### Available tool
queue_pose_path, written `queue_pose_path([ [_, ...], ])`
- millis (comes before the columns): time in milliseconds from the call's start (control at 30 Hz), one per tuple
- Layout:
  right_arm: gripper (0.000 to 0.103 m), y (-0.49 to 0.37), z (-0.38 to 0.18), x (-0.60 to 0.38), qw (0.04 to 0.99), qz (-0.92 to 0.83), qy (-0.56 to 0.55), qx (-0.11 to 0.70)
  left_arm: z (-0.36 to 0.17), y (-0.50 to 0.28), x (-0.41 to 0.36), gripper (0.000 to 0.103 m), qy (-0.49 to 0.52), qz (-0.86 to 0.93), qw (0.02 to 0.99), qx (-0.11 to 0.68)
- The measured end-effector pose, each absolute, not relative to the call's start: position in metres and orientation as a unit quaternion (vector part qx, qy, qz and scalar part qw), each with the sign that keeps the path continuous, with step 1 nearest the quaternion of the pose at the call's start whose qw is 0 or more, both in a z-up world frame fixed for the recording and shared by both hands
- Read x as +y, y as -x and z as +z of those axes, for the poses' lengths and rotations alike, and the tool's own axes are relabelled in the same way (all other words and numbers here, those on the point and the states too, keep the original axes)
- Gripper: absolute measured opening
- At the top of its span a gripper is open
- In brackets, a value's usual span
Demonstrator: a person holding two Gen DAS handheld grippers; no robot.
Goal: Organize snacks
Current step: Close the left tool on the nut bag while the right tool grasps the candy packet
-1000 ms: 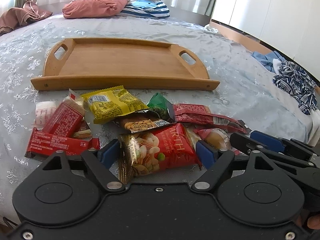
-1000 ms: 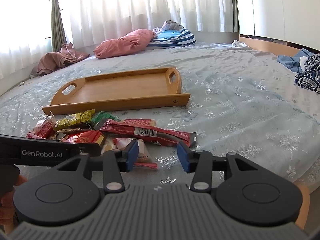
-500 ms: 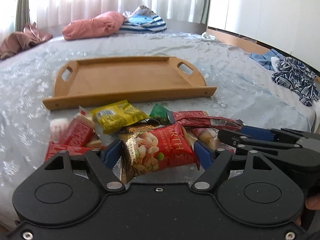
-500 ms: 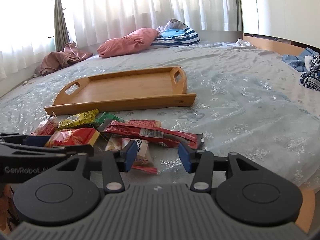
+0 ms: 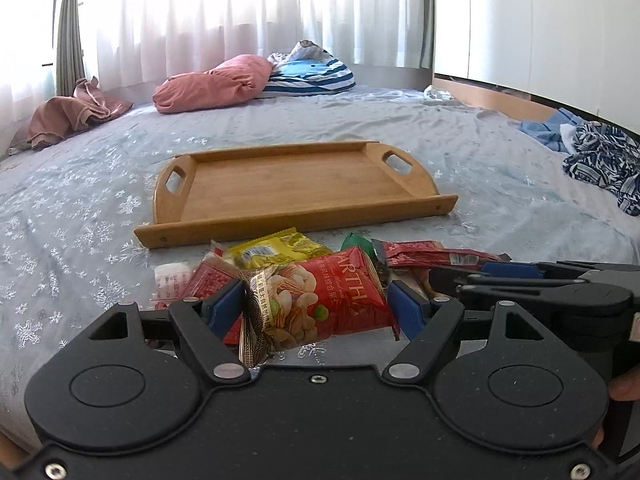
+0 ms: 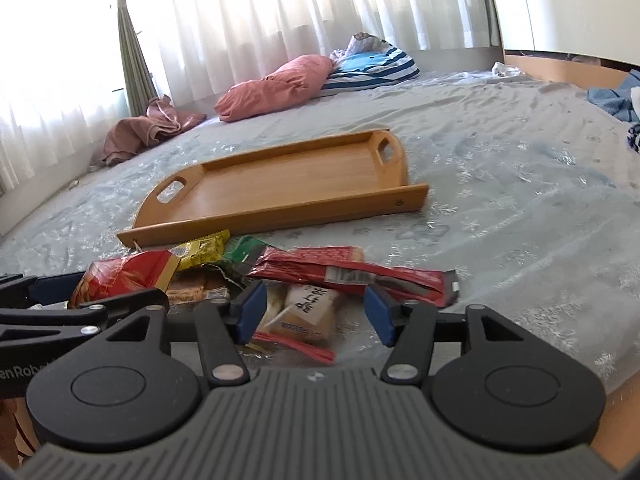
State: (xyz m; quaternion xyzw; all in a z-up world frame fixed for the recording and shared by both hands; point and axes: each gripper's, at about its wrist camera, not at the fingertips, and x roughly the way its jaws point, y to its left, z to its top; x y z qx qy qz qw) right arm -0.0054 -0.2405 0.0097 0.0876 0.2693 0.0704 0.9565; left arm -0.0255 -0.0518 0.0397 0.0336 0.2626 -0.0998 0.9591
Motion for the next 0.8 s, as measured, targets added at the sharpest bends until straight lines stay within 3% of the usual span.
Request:
queue_pose_path([
  [167,0.070,0.000,0.007,-0.228,0.958,0.056,-0.067,0.274,0.040,0.023,-0.049,0.077,-0.032,-0.096,0.959,0.263],
  [200,0.064,-0.001,0.006,-0.227,0.958,0.037,-0.068,0.274,0.040,0.023,-0.048,0.077,-0.031,-0.095,0.959,0.264],
  [233,0.050,-0.002,0.006,-0.225,0.959,0.018,-0.063,0.277,0.040,0.022,-0.048,0.077,-0.030,-0.094,0.959,0.265],
  [267,0.047,-0.002,0.005,-0.224,0.959,0.009,-0.059,0.278,0.040,0.021,-0.047,0.077,-0.028,-0.094,0.959,0.266],
  [500,0.047,-0.006,0.000,-0.217,0.955,0.014,-0.044,0.292,0.039,0.016,-0.041,0.077,-0.020,-0.091,0.959,0.269],
  [533,0.051,-0.007,-0.001,-0.217,0.954,0.015,-0.047,0.295,0.038,0.015,-0.041,0.077,-0.019,-0.090,0.958,0.270],
  [633,0.038,-0.007,-0.001,-0.215,0.955,0.016,-0.047,0.293,0.038,0.014,-0.039,0.077,-0.013,-0.087,0.958,0.273],
  [800,0.035,-0.004,0.004,-0.214,0.955,0.014,-0.051,0.292,0.037,0.011,-0.035,0.077,-0.008,-0.081,0.958,0.273],
])
